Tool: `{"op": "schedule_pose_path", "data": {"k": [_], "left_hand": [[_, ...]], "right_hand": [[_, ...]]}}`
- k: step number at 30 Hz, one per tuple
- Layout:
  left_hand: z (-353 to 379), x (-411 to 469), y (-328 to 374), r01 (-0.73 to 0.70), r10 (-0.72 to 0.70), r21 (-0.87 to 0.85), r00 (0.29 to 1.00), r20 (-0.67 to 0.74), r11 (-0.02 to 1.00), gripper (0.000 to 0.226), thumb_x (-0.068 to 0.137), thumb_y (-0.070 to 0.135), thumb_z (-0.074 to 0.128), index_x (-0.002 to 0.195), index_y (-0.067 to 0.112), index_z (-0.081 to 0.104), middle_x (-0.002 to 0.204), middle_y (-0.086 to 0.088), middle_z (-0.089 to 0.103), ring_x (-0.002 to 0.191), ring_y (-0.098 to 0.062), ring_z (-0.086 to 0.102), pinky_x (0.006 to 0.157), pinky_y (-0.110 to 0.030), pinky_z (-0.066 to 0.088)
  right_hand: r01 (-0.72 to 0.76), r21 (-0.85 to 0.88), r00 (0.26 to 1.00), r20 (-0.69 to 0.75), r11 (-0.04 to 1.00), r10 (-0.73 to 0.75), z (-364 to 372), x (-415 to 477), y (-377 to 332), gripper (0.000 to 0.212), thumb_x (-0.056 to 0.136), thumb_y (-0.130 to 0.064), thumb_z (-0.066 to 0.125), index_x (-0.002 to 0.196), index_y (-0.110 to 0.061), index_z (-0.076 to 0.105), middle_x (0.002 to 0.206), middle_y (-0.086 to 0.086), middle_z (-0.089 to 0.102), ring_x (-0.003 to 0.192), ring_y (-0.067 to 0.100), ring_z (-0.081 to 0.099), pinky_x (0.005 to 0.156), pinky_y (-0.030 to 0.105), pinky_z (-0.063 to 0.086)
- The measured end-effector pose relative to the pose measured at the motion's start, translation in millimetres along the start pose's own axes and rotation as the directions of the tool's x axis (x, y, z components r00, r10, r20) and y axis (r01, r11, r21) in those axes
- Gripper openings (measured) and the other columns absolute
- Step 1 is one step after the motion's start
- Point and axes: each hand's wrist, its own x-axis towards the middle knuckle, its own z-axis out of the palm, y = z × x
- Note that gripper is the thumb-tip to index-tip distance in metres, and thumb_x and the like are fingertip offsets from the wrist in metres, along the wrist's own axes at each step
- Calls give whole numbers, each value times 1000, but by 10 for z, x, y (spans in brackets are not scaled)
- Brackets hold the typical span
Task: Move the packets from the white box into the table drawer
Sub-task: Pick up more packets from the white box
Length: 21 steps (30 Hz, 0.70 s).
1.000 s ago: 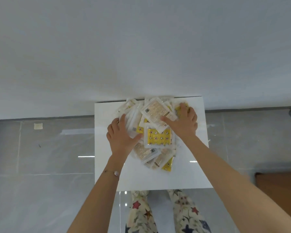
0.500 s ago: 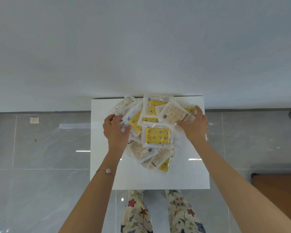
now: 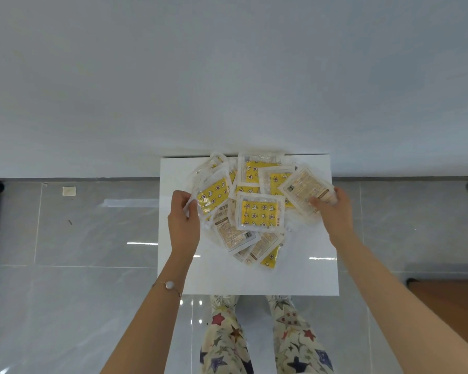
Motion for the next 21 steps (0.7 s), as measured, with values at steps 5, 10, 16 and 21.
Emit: {"op": "schedule_pose_path", "data": {"k": [5, 10, 16, 21], "left_hand": [[-213, -120, 70, 102, -102, 8, 993, -54, 995, 3, 98, 9, 45, 95, 11, 44, 74, 7, 54, 64, -7, 55, 54, -19, 44], [-559, -350, 274, 230, -255, -170, 956, -146, 958, 5, 93, 9, 50, 97, 8, 46, 82, -1, 57, 69, -11, 56, 56, -22, 43], [-1147, -847, 738, 278, -370, -405, 913, -170, 871, 10, 90, 8, 54, 99, 7, 48, 86, -4, 58, 74, -14, 58, 61, -26, 47], [-1756, -1387, 948, 304, -465, -567, 871, -161, 766, 12, 89, 9, 57, 98, 11, 50, 93, -10, 61, 81, -20, 61, 73, -42, 54]], "right_hand": [[52, 125, 998, -51, 991, -46, -199, -334, -95, 42, 86, -7, 66, 124, -11, 49, 108, 2, 61, 87, 14, 59, 71, 25, 48], [-8, 161, 990, 141, 987, -15, -247, -740, -281, 46, 85, -8, 67, 125, -15, 47, 112, 7, 63, 101, 27, 64, 82, 44, 55], [111, 94, 941, 311, 989, -135, -330, -1477, -872, 44, 85, -11, 68, 123, -16, 46, 112, 2, 62, 98, 20, 64, 78, 39, 56], [302, 6, 864, 420, 953, -276, -453, -2126, -1367, 50, 83, -12, 72, 125, -17, 44, 112, 0, 59, 95, 14, 62, 78, 34, 55]]}}
